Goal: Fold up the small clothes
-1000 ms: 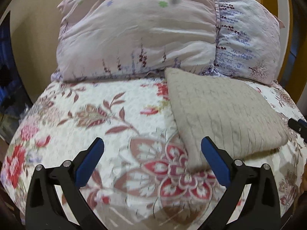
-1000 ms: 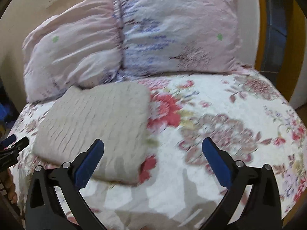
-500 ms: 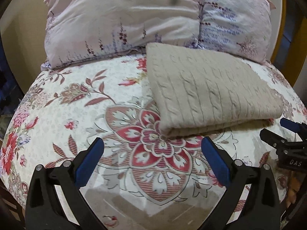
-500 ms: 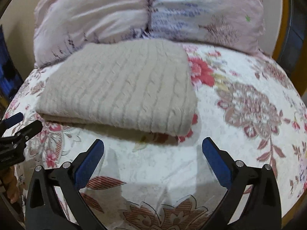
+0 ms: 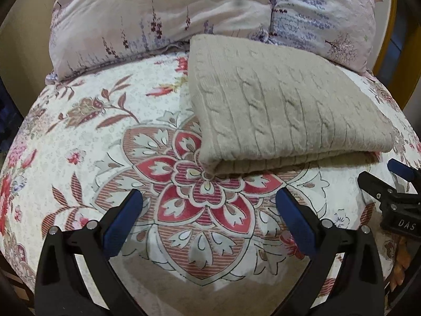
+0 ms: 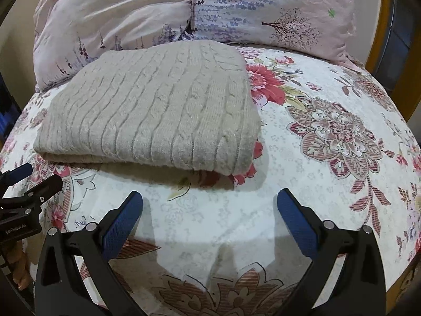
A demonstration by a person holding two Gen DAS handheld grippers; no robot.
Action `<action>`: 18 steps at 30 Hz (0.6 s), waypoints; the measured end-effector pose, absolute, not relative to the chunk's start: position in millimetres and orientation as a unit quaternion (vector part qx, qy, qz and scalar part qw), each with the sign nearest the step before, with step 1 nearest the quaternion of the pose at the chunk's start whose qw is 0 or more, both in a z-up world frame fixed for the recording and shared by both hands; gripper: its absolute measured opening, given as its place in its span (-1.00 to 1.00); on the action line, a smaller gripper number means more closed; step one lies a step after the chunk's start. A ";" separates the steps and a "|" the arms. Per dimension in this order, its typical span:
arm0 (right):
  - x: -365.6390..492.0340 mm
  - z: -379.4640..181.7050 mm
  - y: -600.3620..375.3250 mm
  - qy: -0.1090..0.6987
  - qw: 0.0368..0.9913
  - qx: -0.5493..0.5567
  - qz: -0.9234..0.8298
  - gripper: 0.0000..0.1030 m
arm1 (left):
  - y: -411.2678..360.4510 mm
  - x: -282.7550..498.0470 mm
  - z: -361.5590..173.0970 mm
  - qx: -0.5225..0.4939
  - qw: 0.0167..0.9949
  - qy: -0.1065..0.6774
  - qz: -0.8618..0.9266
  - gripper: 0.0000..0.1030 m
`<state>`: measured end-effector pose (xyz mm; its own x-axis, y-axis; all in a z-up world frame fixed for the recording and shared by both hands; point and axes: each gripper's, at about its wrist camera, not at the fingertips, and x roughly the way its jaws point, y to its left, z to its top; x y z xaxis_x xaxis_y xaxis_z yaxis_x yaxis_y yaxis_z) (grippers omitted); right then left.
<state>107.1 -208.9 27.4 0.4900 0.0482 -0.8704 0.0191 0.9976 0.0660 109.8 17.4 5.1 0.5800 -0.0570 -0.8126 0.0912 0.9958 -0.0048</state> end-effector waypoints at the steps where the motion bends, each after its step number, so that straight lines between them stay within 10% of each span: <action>1: 106.4 26.9 -207.4 0.504 0.863 0.029 0.007 0.97 | 17.2 110.6 4.9 0.020 0.889 0.456 -0.042 0.96; 18: 105.7 25.4 -204.7 0.496 0.868 0.025 0.008 0.97 | 16.0 109.5 2.8 0.023 0.892 0.449 -0.044 0.97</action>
<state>105.7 -204.7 25.4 0.5078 0.0382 -0.8606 0.0118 0.9986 0.0512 109.5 16.0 2.8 0.5924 -0.0581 -0.8036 0.1002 0.9950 0.0019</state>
